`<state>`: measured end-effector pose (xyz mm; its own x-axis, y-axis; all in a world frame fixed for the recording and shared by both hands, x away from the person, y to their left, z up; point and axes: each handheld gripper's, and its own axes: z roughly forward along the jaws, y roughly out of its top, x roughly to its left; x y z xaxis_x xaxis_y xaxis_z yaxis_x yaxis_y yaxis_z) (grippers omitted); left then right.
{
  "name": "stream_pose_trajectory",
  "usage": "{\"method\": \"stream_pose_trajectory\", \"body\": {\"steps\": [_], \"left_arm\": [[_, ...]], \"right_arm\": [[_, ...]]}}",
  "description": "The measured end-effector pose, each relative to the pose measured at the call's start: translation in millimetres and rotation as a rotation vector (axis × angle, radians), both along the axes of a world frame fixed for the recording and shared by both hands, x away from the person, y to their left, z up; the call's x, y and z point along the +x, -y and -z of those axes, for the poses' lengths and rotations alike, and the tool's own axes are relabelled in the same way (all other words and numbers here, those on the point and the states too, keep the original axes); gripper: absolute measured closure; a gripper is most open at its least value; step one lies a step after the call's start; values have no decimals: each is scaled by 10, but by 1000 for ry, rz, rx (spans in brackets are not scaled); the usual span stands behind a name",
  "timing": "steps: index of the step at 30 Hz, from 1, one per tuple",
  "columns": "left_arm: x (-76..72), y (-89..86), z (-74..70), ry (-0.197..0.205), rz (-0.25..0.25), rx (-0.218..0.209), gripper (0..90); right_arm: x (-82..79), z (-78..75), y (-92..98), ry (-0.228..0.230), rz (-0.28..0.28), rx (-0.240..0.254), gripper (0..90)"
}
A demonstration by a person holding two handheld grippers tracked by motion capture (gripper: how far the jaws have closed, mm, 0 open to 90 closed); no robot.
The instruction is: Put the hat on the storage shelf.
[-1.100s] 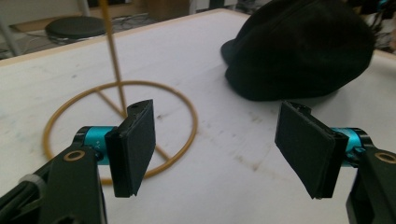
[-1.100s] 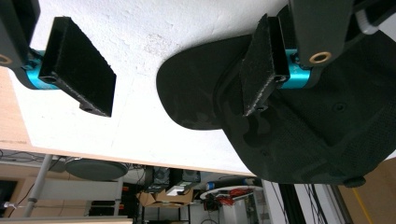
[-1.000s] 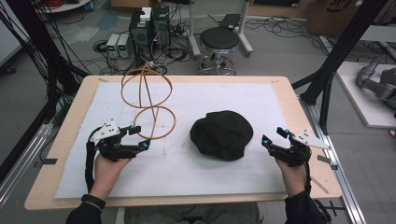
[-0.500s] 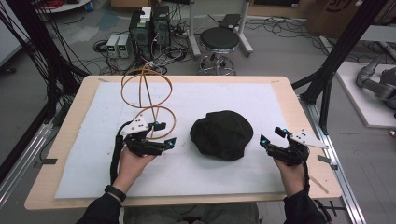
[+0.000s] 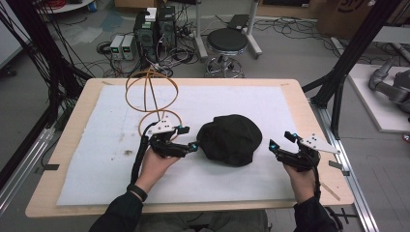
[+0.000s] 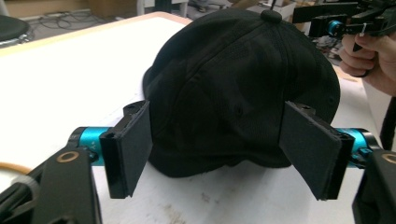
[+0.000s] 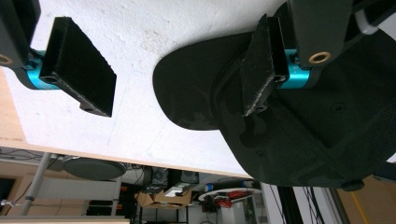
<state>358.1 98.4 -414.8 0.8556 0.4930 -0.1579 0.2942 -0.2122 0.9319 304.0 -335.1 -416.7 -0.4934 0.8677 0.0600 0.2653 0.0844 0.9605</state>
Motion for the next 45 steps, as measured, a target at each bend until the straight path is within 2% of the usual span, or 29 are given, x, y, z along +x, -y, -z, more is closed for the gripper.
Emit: {"method": "stream_pose_trajectory", "body": {"steps": [4,8,11,12,14,15,17,19,21,22,25,32,33,34,36,37,40,43,44,45], "left_arm": [[83,78,-6,-28,27,-13,289],[176,177,6,-51,44,5,292],[208,202,29,-59,30,15,283],[224,204,43,-75,30,7,283],[240,207,60,-88,37,14,353],[246,213,70,-91,40,25,353],[256,215,87,-118,56,17,451],[258,223,97,-127,67,19,550],[249,231,93,-108,85,40,691],[243,235,87,-96,87,49,796],[220,238,65,-76,82,66,874],[221,227,63,-83,90,60,890],[231,229,79,-93,98,57,886],[237,232,90,-110,87,53,847],[239,252,106,-136,63,62,566],[236,256,107,-125,72,72,529],[226,282,94,-93,77,77,543],[244,314,107,-99,69,83,566],[247,324,112,-96,79,82,613],[243,335,110,-82,81,94,753]], "right_arm": [[6,2,-3,2,-2,-2,271],[9,4,1,1,-3,-3,271],[7,3,1,2,-3,0,271],[7,3,1,2,-3,0,271],[7,3,1,2,-4,-1,271],[9,4,1,2,-5,-2,271],[13,8,-1,-5,-7,-1,271],[17,9,-1,-4,-8,0,270],[14,7,-3,-4,-7,1,271],[13,6,-4,-3,-8,1,271],[17,8,-3,-4,-8,-1,272],[13,5,-7,-4,-11,0,273],[14,6,-7,-3,-10,-1,273],[14,6,-8,-3,-9,-1,273],[11,3,-8,-2,-11,-1,273],[9,2,-9,1,-11,0,273],[14,5,-13,-3,-10,2,273],[16,5,-16,-2,-13,0,273],[15,5,-19,-2,-14,1,273],[16,5,-21,-2,-14,-1,273]]}}
